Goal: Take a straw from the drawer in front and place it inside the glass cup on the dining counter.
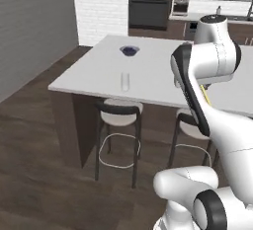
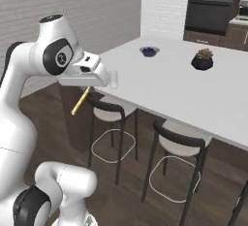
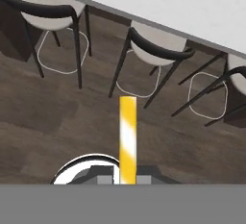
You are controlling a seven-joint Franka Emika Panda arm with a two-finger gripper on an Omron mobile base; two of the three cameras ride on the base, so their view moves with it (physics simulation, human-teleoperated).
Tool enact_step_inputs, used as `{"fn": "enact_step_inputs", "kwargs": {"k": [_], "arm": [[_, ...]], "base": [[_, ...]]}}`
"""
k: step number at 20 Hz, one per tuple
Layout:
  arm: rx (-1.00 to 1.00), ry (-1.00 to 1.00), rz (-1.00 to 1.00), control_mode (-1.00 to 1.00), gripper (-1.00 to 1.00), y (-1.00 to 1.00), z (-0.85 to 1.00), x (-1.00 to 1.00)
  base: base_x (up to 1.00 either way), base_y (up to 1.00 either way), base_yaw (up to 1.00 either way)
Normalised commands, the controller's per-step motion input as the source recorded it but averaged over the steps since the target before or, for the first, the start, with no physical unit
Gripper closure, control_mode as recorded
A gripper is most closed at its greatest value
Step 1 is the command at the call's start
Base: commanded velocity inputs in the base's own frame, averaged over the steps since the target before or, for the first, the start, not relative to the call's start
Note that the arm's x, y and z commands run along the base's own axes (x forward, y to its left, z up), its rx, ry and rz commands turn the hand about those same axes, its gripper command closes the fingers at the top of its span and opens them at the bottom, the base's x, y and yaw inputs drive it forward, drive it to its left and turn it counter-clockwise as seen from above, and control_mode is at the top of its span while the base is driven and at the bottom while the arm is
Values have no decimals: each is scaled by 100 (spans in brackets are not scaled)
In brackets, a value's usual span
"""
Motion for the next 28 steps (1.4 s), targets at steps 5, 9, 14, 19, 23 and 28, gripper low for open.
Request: {"fn": "enact_step_inputs", "kwargs": {"k": [5,9,14,19,23,28], "arm": [[0,0,0,100,100,0,0,0],[0,0,0,100,100,0,0,0],[0,0,0,100,100,0,0,0],[0,0,0,100,100,0,0,0],[0,0,0,100,100,0,0,0],[0,0,0,100,100,0,0,0]], "base": [[59,100,-44],[70,95,-42],[85,75,-36],[98,56,-28],[100,33,-16],[100,3,-10]]}}
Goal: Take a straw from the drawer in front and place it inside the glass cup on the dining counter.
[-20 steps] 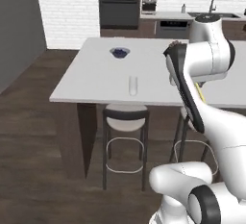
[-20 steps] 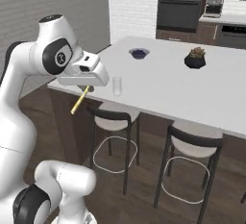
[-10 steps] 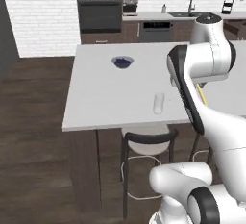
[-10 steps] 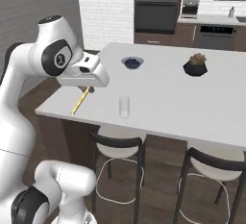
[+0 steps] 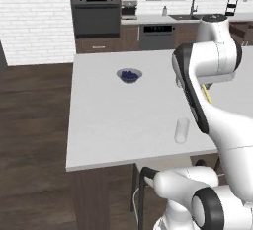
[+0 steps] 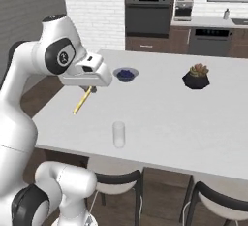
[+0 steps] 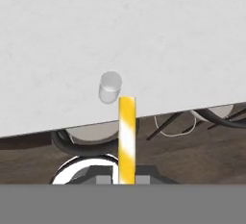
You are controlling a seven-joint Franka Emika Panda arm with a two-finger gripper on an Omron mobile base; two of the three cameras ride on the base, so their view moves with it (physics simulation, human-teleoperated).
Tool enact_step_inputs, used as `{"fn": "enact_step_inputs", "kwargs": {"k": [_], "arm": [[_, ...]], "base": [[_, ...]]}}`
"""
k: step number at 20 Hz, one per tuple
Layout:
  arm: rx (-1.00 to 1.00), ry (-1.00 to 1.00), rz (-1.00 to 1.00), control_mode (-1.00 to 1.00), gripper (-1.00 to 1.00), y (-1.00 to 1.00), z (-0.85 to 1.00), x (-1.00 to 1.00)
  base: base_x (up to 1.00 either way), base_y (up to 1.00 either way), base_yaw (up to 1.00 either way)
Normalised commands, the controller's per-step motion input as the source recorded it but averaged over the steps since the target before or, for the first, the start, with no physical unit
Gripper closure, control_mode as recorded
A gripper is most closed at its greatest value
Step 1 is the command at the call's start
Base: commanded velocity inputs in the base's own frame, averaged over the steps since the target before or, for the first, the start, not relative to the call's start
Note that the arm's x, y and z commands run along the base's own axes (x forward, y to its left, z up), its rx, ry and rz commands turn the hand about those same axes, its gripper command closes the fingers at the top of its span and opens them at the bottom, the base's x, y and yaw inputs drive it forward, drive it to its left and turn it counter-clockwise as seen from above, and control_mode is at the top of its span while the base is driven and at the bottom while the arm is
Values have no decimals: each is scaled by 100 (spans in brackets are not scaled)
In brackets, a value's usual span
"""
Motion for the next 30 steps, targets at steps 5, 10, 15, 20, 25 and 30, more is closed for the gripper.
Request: {"fn": "enact_step_inputs", "kwargs": {"k": [5,10,15,20,25,30], "arm": [[0,0,0,100,100,0,0,0],[29,-9,6,-100,100,-29,17,4],[38,-23,21,-100,100,-44,12,0],[40,-28,32,-100,100,-39,0,2],[36,-23,32,-100,100,-5,-2,13],[28,-24,28,-100,100,6,-21,5]], "base": [[86,-4,-3],[0,0,0],[0,0,0],[0,0,0],[0,0,0],[0,0,0]]}}
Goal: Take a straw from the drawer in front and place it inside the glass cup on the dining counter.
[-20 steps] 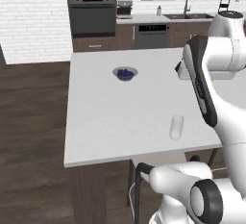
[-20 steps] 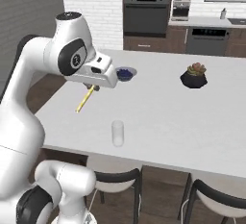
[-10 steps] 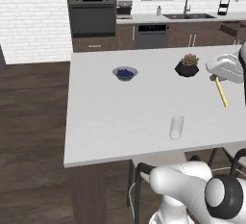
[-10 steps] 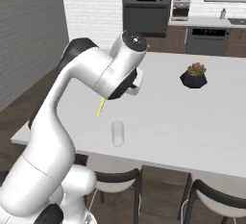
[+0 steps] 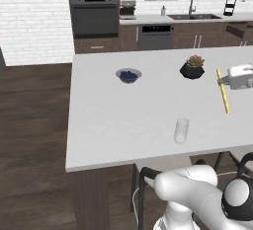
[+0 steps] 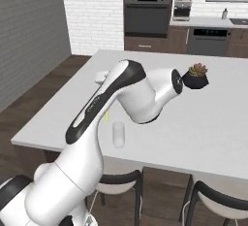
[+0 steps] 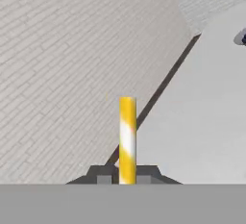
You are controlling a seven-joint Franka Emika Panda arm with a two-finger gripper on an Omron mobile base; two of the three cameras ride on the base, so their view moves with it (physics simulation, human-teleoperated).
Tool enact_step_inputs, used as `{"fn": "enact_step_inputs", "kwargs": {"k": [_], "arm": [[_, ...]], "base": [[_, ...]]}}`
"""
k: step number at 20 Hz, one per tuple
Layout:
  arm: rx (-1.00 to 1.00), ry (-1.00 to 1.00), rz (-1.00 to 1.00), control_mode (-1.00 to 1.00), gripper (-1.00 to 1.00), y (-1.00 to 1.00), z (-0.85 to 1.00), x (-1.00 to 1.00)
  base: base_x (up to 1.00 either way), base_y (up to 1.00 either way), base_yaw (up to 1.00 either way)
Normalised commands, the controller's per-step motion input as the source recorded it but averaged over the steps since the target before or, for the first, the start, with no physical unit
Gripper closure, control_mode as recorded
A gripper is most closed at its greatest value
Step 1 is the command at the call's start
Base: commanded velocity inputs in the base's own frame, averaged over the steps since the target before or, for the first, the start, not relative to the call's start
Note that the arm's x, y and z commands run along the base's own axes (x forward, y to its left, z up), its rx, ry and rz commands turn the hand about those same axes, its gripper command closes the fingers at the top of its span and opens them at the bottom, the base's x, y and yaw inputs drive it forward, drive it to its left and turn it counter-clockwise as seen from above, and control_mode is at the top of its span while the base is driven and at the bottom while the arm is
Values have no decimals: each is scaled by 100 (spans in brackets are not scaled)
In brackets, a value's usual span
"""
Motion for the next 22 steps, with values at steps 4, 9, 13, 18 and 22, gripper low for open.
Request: {"fn": "enact_step_inputs", "kwargs": {"k": [4,9,13,18,22], "arm": [[22,-28,25,-100,100,16,-31,5],[17,-29,23,-100,100,22,-29,16],[12,-36,18,-100,100,1,-14,43],[1,-46,7,-100,100,0,-16,17],[-9,-46,-2,-100,100,0,-20,0]], "base": [[0,0,0],[0,0,0],[0,0,0],[0,0,0],[0,0,0]]}}
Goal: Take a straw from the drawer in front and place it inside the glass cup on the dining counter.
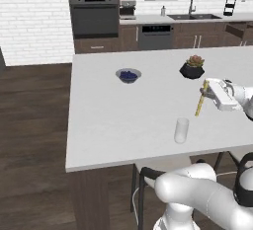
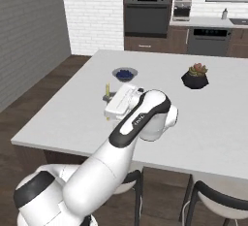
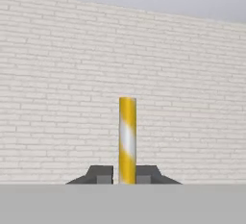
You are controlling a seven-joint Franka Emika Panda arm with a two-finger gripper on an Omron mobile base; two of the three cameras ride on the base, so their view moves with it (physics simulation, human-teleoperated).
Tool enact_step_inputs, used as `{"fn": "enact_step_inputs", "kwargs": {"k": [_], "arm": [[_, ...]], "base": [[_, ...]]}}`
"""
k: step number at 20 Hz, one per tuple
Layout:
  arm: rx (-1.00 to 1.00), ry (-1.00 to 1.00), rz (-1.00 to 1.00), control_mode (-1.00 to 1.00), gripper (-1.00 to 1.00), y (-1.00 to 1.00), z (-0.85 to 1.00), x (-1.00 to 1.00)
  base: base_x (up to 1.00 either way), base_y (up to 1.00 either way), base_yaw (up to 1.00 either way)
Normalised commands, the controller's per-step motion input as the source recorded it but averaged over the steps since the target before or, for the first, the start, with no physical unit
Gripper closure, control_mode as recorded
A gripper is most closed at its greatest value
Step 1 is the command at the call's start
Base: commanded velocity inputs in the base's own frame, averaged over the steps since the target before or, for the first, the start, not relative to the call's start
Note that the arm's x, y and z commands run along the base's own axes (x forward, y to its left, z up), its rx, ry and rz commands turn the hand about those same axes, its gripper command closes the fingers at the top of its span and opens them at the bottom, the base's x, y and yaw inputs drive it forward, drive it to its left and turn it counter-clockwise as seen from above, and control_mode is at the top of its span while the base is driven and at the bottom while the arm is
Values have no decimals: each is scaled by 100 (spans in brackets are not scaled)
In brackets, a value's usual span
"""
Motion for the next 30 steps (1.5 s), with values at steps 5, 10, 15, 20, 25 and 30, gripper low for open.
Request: {"fn": "enact_step_inputs", "kwargs": {"k": [5,10,15,20,25,30], "arm": [[-14,-26,-12,-100,100,6,-21,3],[-5,6,-19,-100,100,1,-11,43],[0,36,-17,-100,100,0,-25,46],[4,37,-11,-100,100,1,-41,24],[10,15,-2,-100,100,2,-18,20],[11,2,0,-100,100,3,-19,26]], "base": [[0,0,0],[0,0,0],[0,0,0],[0,0,0],[0,0,0],[0,0,0]]}}
